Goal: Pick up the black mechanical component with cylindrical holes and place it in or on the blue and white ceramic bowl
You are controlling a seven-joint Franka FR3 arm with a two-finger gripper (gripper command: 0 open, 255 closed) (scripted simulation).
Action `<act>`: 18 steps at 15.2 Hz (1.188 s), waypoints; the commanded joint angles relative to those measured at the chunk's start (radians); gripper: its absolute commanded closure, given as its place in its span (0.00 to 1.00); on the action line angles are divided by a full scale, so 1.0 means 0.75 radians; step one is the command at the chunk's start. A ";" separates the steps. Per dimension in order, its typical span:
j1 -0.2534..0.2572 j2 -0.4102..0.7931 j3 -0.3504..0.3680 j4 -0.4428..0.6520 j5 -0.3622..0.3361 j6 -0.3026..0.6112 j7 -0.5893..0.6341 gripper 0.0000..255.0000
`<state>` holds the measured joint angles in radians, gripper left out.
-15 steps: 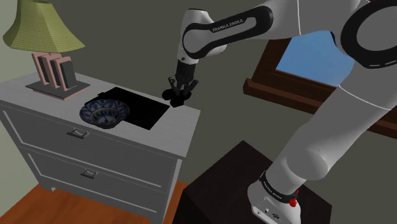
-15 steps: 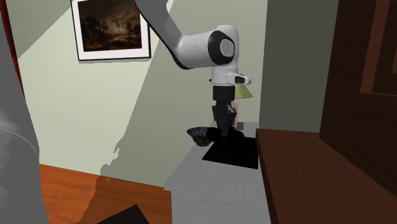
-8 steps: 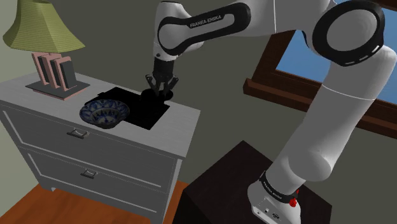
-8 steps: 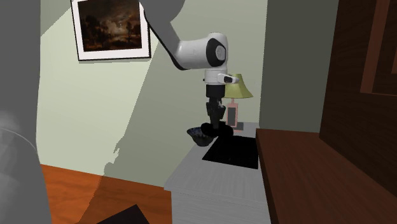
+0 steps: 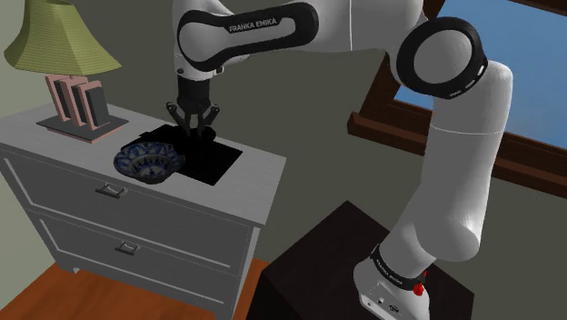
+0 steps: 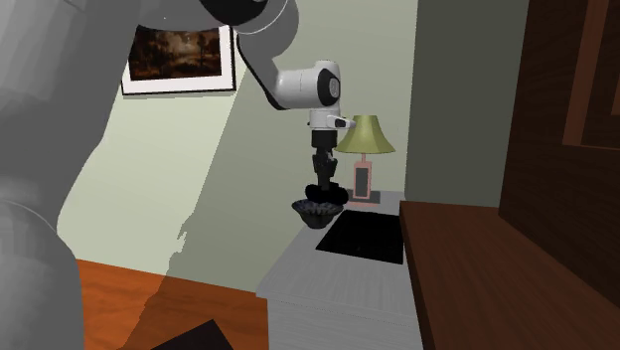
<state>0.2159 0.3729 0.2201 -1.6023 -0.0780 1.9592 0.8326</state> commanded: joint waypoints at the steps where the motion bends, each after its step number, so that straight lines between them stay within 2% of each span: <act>1: 0.044 0.090 0.008 0.131 -0.022 -0.042 0.049 1.00; 4: 0.112 0.249 0.011 0.378 -0.053 -0.134 0.104 1.00; 8: 0.215 0.504 0.004 0.803 -0.090 -0.304 0.153 1.00; 18: 0.202 0.515 0.000 0.641 -0.095 -0.132 0.162 1.00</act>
<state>0.3667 0.7534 0.2204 -1.1186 -0.1481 1.8506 0.9530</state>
